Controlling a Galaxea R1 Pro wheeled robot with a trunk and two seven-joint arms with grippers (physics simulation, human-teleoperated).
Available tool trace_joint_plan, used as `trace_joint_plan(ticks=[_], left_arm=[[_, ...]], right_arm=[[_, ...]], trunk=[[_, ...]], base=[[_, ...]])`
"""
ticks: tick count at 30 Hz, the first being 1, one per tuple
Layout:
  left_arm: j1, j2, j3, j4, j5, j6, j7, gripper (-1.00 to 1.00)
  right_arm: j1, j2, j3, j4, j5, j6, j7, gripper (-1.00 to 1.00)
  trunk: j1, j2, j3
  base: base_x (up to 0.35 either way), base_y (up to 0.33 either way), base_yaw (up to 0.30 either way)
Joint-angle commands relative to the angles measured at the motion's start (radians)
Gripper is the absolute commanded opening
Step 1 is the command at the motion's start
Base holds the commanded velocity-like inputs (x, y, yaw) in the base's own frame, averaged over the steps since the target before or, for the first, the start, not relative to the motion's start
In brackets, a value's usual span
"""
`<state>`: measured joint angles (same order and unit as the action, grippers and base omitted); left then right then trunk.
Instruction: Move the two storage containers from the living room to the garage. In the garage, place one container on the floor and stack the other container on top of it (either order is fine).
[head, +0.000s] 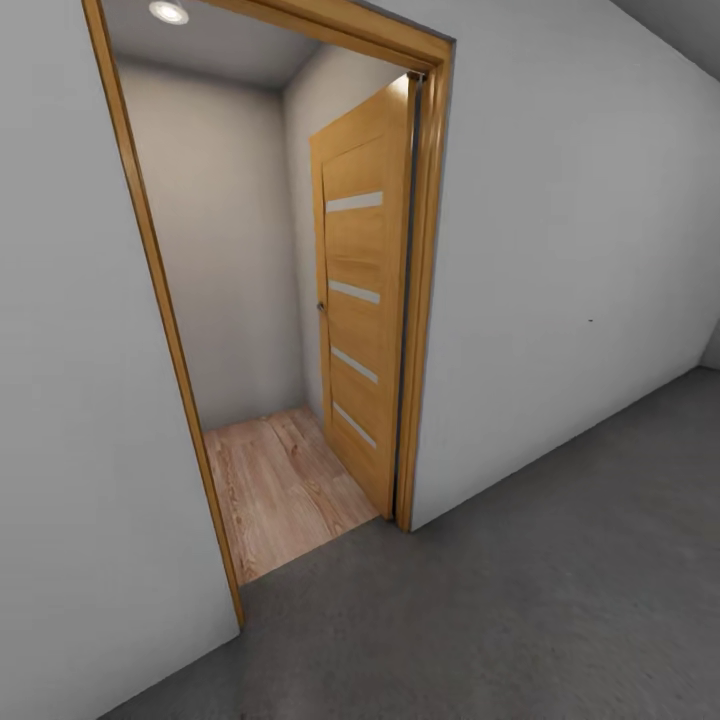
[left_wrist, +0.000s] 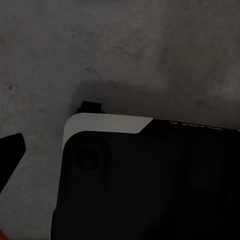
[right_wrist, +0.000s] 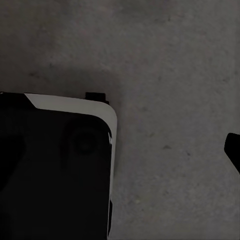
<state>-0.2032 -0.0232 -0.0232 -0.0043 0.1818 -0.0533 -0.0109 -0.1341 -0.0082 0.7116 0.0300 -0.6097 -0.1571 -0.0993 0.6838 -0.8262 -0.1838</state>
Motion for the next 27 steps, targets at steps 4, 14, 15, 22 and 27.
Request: trace_joint_plan(ticks=[4,14,15,22,27], left_arm=[[-0.001,0.000,-0.003,0.001,0.009,-0.003,0.000,1.00],[-0.001,-0.001,-0.003,0.001,0.006,0.004,-0.001,1.00],[-0.001,-0.001,-0.004,0.001,0.006,0.005,-0.001,1.00],[-0.001,-0.001,-0.005,0.001,0.005,0.006,-0.001,1.00],[-0.001,-0.001,-0.005,0.001,0.005,0.006,-0.001,1.00]], right_arm=[[-0.001,0.000,0.008,0.002,-0.007,-0.002,0.000,1.00],[-0.001,0.003,0.008,0.002,-0.005,-0.005,0.000,1.00],[-0.001,0.004,0.008,0.002,-0.005,-0.005,0.000,1.00],[-0.001,0.006,0.008,0.002,-0.008,-0.006,0.000,1.00],[-0.001,0.006,0.008,0.002,-0.008,-0.006,0.000,1.00]], trunk=[[0.000,-0.001,-0.001],[0.000,-0.001,-0.001],[0.000,-0.001,-0.001],[0.000,-0.001,-0.001],[0.000,-0.001,-0.001]], base=[[0.000,0.000,0.000],[0.114,0.000,0.000],[0.299,0.000,0.000],[0.316,0.000,0.000],[0.321,0.000,0.000]])
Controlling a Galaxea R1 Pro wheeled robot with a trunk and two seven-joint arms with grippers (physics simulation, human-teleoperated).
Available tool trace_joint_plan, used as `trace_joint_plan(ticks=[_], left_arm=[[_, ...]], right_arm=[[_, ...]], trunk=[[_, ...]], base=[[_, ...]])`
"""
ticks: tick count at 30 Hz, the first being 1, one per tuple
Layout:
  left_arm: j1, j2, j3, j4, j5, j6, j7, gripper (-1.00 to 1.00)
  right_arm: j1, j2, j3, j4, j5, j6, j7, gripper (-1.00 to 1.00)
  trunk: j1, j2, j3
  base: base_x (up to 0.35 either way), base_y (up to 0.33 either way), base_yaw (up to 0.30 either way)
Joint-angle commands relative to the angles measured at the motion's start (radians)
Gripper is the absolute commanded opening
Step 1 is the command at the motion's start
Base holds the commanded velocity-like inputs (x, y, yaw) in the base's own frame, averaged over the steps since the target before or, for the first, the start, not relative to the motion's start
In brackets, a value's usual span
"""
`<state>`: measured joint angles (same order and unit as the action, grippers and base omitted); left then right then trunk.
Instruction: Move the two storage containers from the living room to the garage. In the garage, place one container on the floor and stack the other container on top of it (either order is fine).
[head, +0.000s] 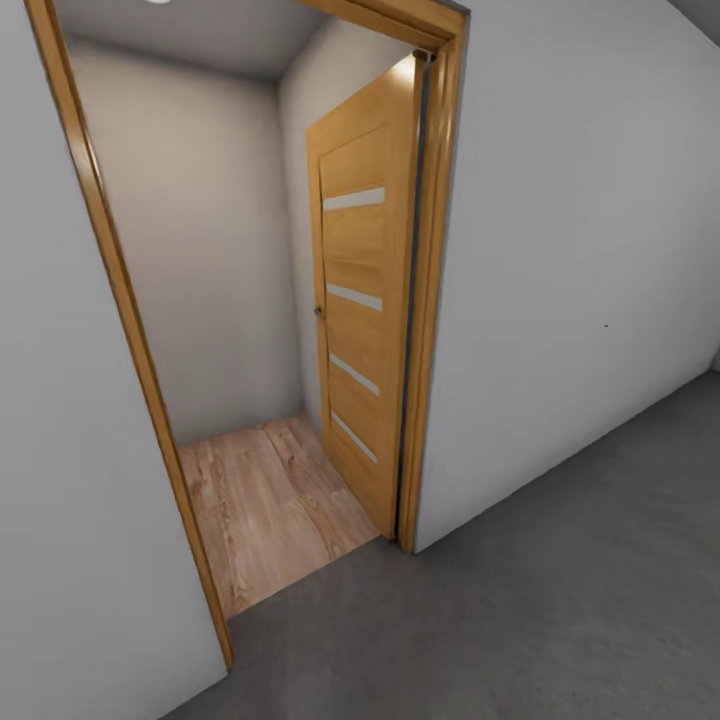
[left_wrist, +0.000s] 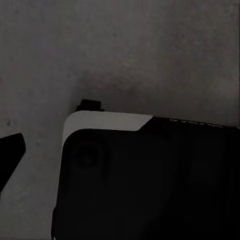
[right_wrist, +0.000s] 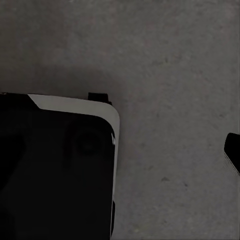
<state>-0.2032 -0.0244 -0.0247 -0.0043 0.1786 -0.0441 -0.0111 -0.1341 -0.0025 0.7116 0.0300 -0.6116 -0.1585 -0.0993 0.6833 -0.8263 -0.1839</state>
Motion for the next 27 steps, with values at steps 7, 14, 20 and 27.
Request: trace_joint_plan(ticks=[7,14,20,27], left_arm=[[-0.001,0.000,-0.003,0.001,0.009,-0.003,-0.001,1.00],[-0.001,0.000,-0.003,0.001,0.009,-0.003,-0.001,1.00],[-0.001,0.000,-0.003,0.001,0.009,-0.003,-0.001,1.00],[-0.001,0.000,-0.003,0.001,0.009,-0.003,-0.001,1.00]], right_arm=[[-0.001,-0.002,0.008,0.002,-0.012,-0.004,0.000,1.00],[-0.001,-0.001,0.008,0.002,-0.013,-0.004,0.000,1.00],[-0.001,-0.001,0.008,0.002,-0.013,-0.005,0.000,1.00],[-0.001,-0.001,0.008,0.002,-0.013,-0.005,0.000,1.00]], trunk=[[0.001,-0.001,-0.001],[0.001,-0.001,-0.001],[0.001,-0.001,-0.001],[0.001,-0.001,-0.001]], base=[[0.321,0.000,-0.126],[0.322,0.000,-0.027],[0.322,0.000,-0.167],[0.322,0.000,-0.187]])
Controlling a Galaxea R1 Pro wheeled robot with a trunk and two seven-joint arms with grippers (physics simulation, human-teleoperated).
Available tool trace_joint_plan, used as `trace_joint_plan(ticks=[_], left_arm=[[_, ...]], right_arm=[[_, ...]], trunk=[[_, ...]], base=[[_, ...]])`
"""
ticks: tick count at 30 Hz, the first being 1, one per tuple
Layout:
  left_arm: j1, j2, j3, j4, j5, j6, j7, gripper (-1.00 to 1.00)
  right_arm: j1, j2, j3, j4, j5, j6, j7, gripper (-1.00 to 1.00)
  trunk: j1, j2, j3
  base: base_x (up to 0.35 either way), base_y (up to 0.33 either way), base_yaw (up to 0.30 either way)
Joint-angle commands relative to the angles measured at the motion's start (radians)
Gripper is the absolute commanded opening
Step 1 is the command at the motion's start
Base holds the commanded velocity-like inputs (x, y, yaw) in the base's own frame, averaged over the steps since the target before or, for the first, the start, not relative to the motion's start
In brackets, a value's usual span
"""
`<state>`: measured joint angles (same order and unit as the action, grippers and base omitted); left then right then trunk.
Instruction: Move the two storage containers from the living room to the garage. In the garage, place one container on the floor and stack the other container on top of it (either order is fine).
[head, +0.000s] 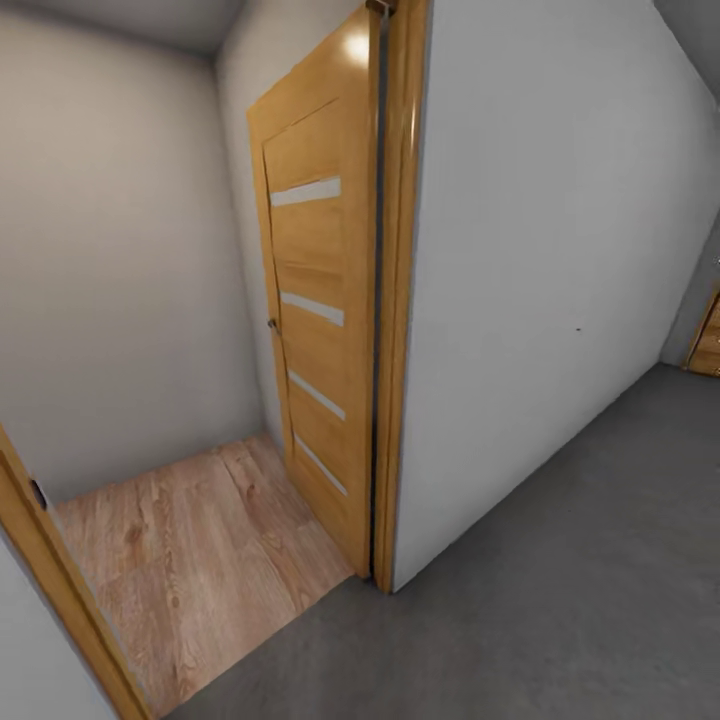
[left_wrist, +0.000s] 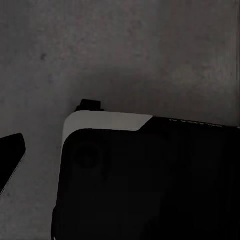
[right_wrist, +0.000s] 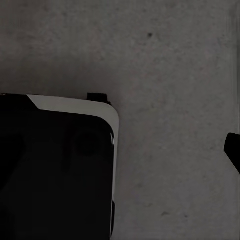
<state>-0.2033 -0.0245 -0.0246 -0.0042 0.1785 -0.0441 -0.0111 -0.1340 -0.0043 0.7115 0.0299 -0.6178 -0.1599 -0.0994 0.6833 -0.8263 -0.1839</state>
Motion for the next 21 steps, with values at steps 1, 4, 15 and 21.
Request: trace_joint_plan(ticks=[1,4,15,21], left_arm=[[-0.001,0.000,-0.003,0.001,0.009,-0.003,-0.001,1.00],[-0.001,0.000,-0.003,0.001,0.009,-0.003,-0.001,1.00],[-0.001,0.000,-0.003,0.001,0.009,-0.003,-0.001,1.00],[-0.001,0.000,-0.003,0.001,0.009,-0.003,-0.001,1.00]], right_arm=[[-0.001,0.001,0.008,0.002,-0.006,-0.004,0.000,1.00],[-0.001,0.001,0.008,0.002,-0.006,-0.003,0.000,1.00],[-0.001,-0.001,0.008,0.002,-0.006,-0.003,0.000,1.00],[-0.001,-0.003,0.008,0.002,-0.006,-0.002,0.000,1.00]], trunk=[[0.001,-0.001,-0.001],[0.001,-0.001,-0.001],[0.001,-0.001,-0.001],[0.001,-0.001,-0.001]], base=[[0.322,0.000,-0.058],[0.322,0.000,-0.020],[0.322,0.000,-0.002],[0.322,0.000,0.000]])
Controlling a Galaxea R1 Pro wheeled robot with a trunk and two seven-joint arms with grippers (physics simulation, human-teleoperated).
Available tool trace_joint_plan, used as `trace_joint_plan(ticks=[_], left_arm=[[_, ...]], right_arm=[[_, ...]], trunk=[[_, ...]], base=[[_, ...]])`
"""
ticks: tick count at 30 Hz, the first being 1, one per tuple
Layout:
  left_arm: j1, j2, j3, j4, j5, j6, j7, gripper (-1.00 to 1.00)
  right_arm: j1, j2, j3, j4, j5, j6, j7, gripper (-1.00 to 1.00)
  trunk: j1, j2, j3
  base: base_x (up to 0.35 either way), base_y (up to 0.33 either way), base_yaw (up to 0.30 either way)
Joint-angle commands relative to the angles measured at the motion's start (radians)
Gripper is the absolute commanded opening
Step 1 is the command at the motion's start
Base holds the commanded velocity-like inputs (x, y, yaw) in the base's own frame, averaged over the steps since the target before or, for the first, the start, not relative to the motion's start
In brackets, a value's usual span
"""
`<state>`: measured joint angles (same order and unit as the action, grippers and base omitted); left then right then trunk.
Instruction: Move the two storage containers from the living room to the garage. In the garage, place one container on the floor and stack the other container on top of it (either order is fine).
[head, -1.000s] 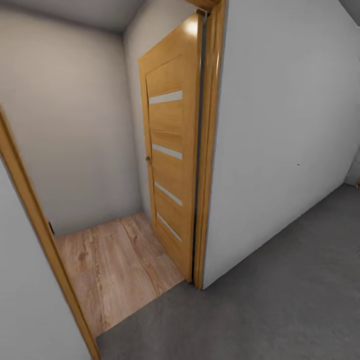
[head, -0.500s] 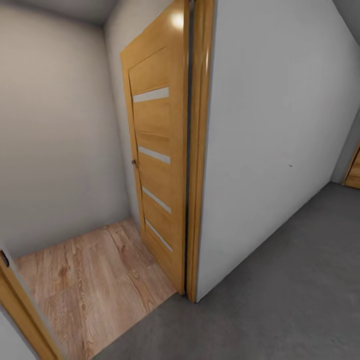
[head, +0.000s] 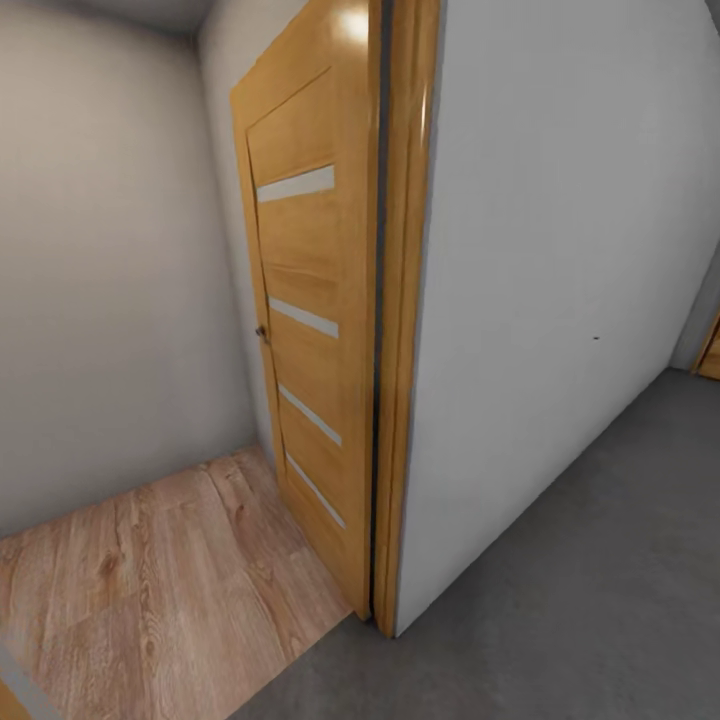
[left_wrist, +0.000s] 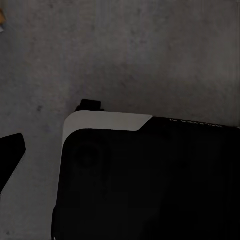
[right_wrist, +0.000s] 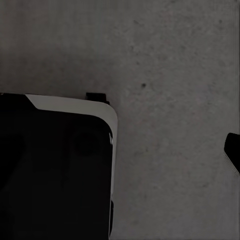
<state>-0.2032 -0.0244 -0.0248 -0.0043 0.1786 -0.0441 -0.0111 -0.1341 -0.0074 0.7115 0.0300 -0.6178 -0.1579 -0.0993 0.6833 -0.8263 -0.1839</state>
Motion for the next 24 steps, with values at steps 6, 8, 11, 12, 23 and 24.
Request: trace_joint_plan(ticks=[6,8,11,12,23,24], left_arm=[[-0.001,0.000,-0.003,0.001,0.009,-0.003,-0.001,1.00],[-0.001,0.000,-0.003,0.001,0.009,-0.003,-0.001,1.00],[-0.001,0.000,-0.003,0.001,0.009,-0.003,-0.001,1.00],[-0.001,0.000,-0.003,0.001,0.009,-0.003,-0.001,1.00],[-0.001,0.000,-0.003,0.001,0.009,-0.003,-0.001,1.00],[-0.001,0.000,-0.003,0.001,0.009,-0.003,-0.001,1.00]], right_arm=[[-0.001,0.001,0.007,0.002,-0.007,-0.003,0.000,1.00],[-0.001,0.004,0.007,0.002,-0.007,-0.003,0.000,1.00],[-0.001,0.007,0.006,0.002,-0.007,-0.003,0.000,1.00],[-0.001,0.008,0.006,0.002,-0.007,-0.002,0.000,1.00],[-0.001,0.010,0.006,0.002,-0.007,-0.003,0.000,1.00],[-0.001,0.010,0.006,0.002,-0.007,-0.003,0.001,1.00]], trunk=[[0.001,-0.001,-0.001],[0.001,-0.001,-0.001],[0.001,-0.001,-0.001],[0.001,-0.001,-0.001],[0.001,-0.001,-0.001],[0.001,-0.001,-0.001]], base=[[0.322,0.000,0.000],[0.322,0.000,0.000],[0.322,0.000,0.000],[0.322,0.000,0.000],[0.322,0.000,0.000],[0.321,0.000,0.000]])
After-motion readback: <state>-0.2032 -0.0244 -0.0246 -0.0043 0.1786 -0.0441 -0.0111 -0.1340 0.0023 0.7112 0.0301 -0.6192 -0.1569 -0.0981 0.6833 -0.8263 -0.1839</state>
